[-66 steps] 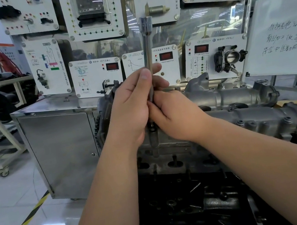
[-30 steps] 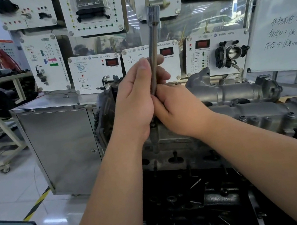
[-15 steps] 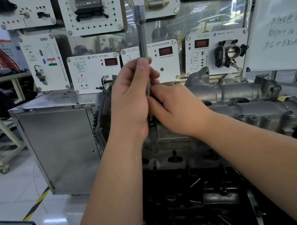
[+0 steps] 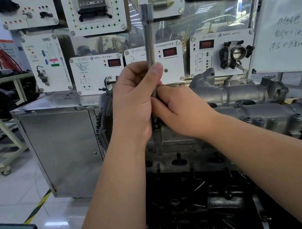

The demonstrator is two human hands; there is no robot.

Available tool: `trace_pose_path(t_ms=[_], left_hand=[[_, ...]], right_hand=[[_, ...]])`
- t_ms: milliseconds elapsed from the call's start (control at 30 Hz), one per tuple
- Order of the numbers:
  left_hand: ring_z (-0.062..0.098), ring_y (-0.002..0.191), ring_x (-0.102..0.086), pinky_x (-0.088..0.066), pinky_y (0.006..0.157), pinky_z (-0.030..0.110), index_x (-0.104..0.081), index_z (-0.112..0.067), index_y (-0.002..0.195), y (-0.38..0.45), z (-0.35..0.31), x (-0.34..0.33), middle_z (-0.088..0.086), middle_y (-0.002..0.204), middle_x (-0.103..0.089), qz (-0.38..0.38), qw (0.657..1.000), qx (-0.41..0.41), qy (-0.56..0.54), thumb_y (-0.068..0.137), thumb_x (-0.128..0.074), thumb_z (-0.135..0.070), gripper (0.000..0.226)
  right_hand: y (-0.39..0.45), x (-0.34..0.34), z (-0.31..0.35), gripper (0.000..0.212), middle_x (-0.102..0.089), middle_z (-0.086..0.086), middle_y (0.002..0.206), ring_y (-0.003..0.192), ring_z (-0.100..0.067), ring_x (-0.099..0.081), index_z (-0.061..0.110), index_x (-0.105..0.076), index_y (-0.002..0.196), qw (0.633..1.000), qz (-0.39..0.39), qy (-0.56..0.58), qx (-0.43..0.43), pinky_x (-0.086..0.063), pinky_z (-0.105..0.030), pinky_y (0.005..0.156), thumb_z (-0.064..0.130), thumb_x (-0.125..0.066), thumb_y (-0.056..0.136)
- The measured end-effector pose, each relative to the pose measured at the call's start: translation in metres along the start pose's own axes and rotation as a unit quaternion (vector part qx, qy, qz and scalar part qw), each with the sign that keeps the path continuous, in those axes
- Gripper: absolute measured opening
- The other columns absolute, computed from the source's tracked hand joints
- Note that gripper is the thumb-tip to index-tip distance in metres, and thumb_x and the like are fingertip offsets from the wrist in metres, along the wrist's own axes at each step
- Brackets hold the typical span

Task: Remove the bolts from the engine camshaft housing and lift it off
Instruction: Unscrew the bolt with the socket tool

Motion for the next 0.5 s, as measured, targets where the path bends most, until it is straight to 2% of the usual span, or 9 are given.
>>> trace_pose_path(t_ms=[100, 167, 267, 400, 500], left_hand=[[0.012, 0.078, -0.064, -0.054, 0.076, 0.023, -0.074, -0.017, 0.098, -0.0006, 0.0006, 0.0003, -0.001, 0.078, -0.069, 0.055, 0.997, 0.023, 0.052, 0.101, -0.050, -0.034, 0.030], [0.009, 0.077, -0.065, -0.054, 0.075, 0.021, -0.077, -0.022, 0.094, -0.0017, -0.0009, -0.0005, -0.001, 0.077, -0.069, 0.076, 0.994, 0.025, 0.071, 0.102, -0.047, -0.034, 0.034], [0.009, 0.073, -0.060, -0.052, 0.072, 0.021, -0.076, -0.024, 0.082, -0.0019, -0.0023, -0.0009, -0.003, 0.072, -0.065, 0.059, 0.997, 0.014, 0.054, 0.099, -0.052, -0.028, 0.029], [0.008, 0.069, -0.058, -0.051, 0.072, 0.022, -0.062, -0.018, 0.082, -0.0014, -0.0011, -0.0017, -0.005, 0.069, -0.063, 0.015, 0.999, -0.022, 0.033, 0.087, -0.066, -0.018, 0.006], [0.009, 0.071, -0.058, -0.050, 0.074, 0.024, -0.058, -0.017, 0.084, -0.0009, 0.0008, -0.0005, -0.004, 0.073, -0.063, 0.005, 0.999, -0.026, 0.028, 0.083, -0.070, -0.015, 0.012]], right_hand=[[0.0003, -0.0010, 0.0006, 0.032, -0.046, 0.004, 0.057, 0.052, -0.022, -0.047, 0.027, -0.036, 0.066, 1.000, 0.007, -0.004, -0.006, -0.038, -0.035, 0.052, 0.034, -0.039, 0.097], [0.0006, -0.0013, 0.0004, 0.030, -0.048, 0.001, 0.060, 0.055, -0.024, -0.049, 0.021, -0.040, 0.069, 1.000, 0.011, -0.007, 0.000, -0.040, -0.036, 0.054, 0.032, -0.038, 0.097], [0.0003, -0.0016, -0.0012, 0.032, -0.052, -0.001, 0.061, 0.055, -0.024, -0.050, 0.017, -0.044, 0.072, 1.000, 0.021, -0.006, -0.003, -0.038, -0.034, 0.055, 0.035, -0.040, 0.098], [-0.0011, 0.0006, -0.0035, 0.026, -0.047, 0.006, 0.057, 0.049, -0.015, -0.046, 0.015, -0.045, 0.079, 1.000, 0.020, 0.010, 0.002, -0.032, -0.024, 0.048, 0.025, -0.052, 0.102], [-0.0015, 0.0003, -0.0026, 0.025, -0.048, 0.005, 0.057, 0.050, -0.019, -0.047, 0.016, -0.045, 0.080, 1.000, 0.016, 0.010, -0.008, -0.035, -0.031, 0.051, 0.023, -0.049, 0.103]])
Point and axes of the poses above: each hand's wrist, its own y-axis towards the middle knuckle, its own x-axis out of the back of the hand, z = x × y, the point moved 3 cm from there along y, towards the middle knuckle
